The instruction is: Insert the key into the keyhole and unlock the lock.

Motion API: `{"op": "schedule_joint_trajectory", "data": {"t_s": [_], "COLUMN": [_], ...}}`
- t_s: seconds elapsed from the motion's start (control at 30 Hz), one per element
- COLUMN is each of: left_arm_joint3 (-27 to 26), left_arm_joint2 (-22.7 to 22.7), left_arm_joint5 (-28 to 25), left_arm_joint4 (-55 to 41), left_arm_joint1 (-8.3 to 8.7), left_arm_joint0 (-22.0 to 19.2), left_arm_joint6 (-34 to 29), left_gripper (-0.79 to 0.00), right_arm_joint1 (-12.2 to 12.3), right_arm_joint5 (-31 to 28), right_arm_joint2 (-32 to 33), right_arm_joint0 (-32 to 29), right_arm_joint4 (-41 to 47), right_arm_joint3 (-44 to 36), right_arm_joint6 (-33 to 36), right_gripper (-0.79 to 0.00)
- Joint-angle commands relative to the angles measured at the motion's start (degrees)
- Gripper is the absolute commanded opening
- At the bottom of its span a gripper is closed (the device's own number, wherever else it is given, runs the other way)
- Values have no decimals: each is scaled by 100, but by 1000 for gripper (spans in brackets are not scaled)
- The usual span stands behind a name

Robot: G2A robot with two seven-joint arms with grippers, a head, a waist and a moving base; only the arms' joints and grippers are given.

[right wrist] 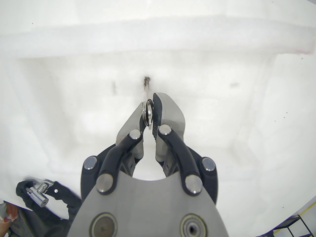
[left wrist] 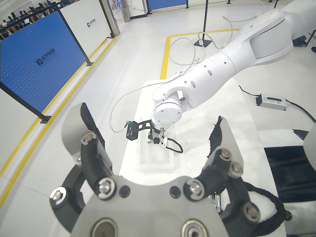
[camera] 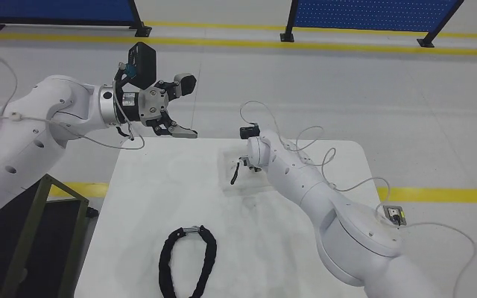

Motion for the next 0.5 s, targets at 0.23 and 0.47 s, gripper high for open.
{"op": "schedule_joint_trajectory", "data": {"t_s": [0.23,0.47], "left_arm_joint3": [0,0], "left_arm_joint2": [0,0], "left_arm_joint5": [0,0], "left_arm_joint4": [0,0], "left_arm_joint1": [0,0], "left_arm_joint0": [0,0], "left_arm_joint6": [0,0], "left_gripper": [0,0], "right_arm_joint1": [-103,-140], "right_arm_joint5": [-77,-223], "right_arm_joint2": [87,33], "right_arm_joint0": [100,200], "right_arm_joint4": [-121,-475], "right_arm_joint3": [235,213], "right_arm_joint6": [-25,211], "right_gripper": [-785,-785]}}
